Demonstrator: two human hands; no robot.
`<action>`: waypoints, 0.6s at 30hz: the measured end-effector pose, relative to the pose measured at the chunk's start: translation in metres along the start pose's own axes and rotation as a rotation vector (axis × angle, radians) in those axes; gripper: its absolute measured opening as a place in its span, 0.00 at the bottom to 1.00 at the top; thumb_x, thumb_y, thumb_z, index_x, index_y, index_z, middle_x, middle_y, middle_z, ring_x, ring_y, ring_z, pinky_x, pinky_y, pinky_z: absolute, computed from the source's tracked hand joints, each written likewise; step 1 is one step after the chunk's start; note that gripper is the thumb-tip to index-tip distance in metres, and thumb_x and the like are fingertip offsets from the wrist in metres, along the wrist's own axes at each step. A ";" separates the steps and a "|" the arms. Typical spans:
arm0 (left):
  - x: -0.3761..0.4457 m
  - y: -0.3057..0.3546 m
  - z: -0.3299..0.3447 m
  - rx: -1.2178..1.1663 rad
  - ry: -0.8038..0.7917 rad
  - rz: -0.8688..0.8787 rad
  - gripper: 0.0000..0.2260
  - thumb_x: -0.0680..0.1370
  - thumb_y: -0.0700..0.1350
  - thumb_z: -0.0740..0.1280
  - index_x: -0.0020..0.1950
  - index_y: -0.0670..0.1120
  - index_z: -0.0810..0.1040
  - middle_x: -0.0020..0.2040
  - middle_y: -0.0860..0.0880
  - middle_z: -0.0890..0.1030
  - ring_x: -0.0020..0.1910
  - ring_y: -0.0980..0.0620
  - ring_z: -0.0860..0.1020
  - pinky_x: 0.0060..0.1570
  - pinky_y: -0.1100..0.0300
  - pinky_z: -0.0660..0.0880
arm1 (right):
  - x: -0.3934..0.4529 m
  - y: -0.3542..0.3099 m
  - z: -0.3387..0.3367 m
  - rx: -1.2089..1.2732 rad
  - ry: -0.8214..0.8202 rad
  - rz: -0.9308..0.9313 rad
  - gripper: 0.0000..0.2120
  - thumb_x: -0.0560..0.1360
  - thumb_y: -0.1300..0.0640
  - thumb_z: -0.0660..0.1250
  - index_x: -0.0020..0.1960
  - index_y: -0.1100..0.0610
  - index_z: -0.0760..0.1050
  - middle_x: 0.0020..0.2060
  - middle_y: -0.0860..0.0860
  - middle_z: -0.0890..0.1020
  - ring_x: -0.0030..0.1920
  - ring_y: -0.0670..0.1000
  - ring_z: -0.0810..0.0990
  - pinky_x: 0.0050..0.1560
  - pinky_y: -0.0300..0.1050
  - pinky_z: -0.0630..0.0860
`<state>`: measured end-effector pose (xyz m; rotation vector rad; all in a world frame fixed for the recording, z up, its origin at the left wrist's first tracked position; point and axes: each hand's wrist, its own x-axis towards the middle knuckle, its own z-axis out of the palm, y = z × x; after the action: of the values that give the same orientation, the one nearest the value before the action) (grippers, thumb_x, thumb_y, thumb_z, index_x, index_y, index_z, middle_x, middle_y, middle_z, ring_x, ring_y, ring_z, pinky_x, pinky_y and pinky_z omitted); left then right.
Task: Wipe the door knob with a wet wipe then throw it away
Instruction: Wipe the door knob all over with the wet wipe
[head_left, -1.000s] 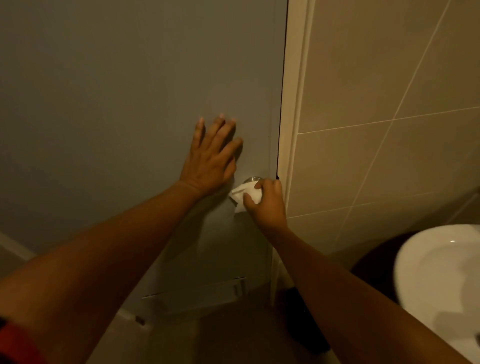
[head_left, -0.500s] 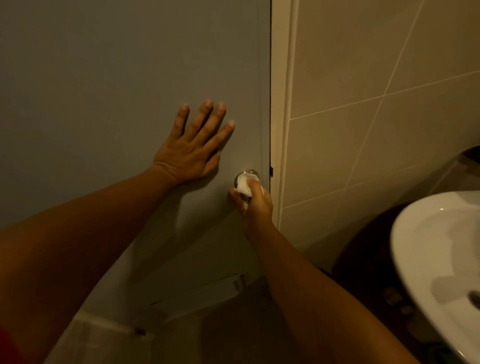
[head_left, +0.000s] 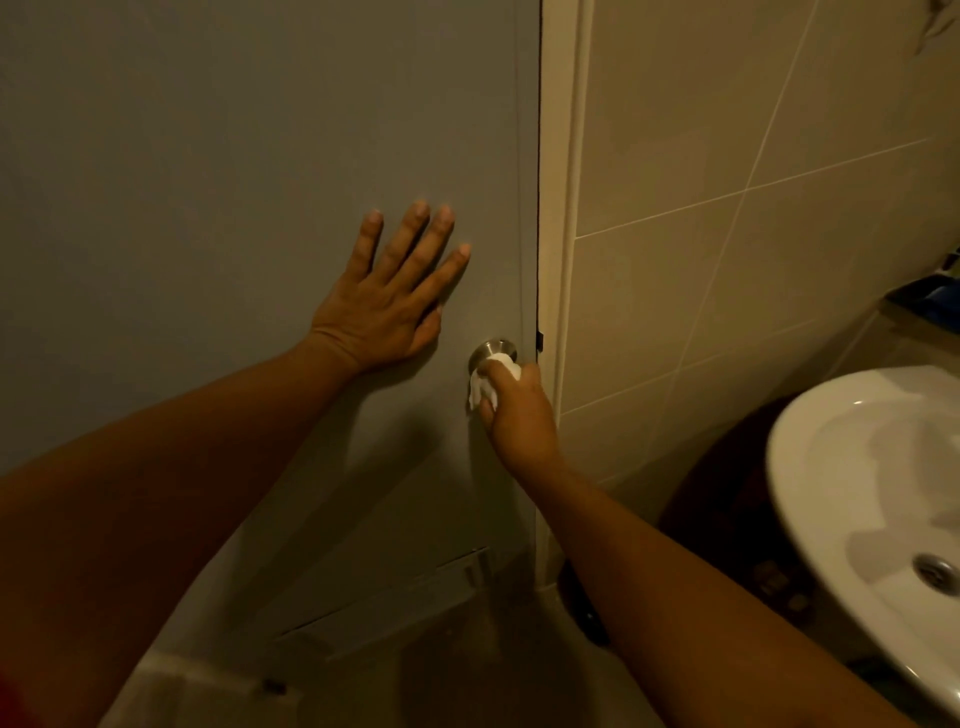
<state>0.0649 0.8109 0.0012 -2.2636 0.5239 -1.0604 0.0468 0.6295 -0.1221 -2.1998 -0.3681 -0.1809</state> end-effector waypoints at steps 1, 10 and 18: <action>0.000 0.000 0.000 -0.003 -0.003 0.002 0.30 0.79 0.55 0.54 0.80 0.49 0.53 0.79 0.40 0.56 0.77 0.44 0.34 0.74 0.40 0.39 | 0.000 -0.006 0.002 0.144 0.064 0.101 0.18 0.77 0.58 0.64 0.66 0.51 0.71 0.59 0.56 0.73 0.55 0.56 0.76 0.49 0.42 0.73; 0.000 0.001 0.000 -0.005 -0.006 0.011 0.30 0.79 0.56 0.53 0.80 0.49 0.52 0.79 0.40 0.56 0.76 0.44 0.32 0.74 0.41 0.36 | 0.011 -0.026 0.019 2.216 0.242 0.814 0.24 0.74 0.60 0.70 0.69 0.61 0.70 0.54 0.62 0.78 0.41 0.54 0.82 0.26 0.37 0.78; -0.001 0.000 0.002 -0.005 -0.009 0.009 0.30 0.80 0.56 0.53 0.80 0.48 0.52 0.79 0.40 0.56 0.76 0.44 0.32 0.74 0.41 0.36 | 0.010 -0.022 0.008 1.386 0.113 0.682 0.21 0.74 0.58 0.69 0.66 0.53 0.72 0.53 0.56 0.80 0.49 0.55 0.82 0.32 0.41 0.80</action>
<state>0.0660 0.8115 -0.0004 -2.2674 0.5323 -1.0449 0.0492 0.6501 -0.1079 -0.8308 0.2970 0.2696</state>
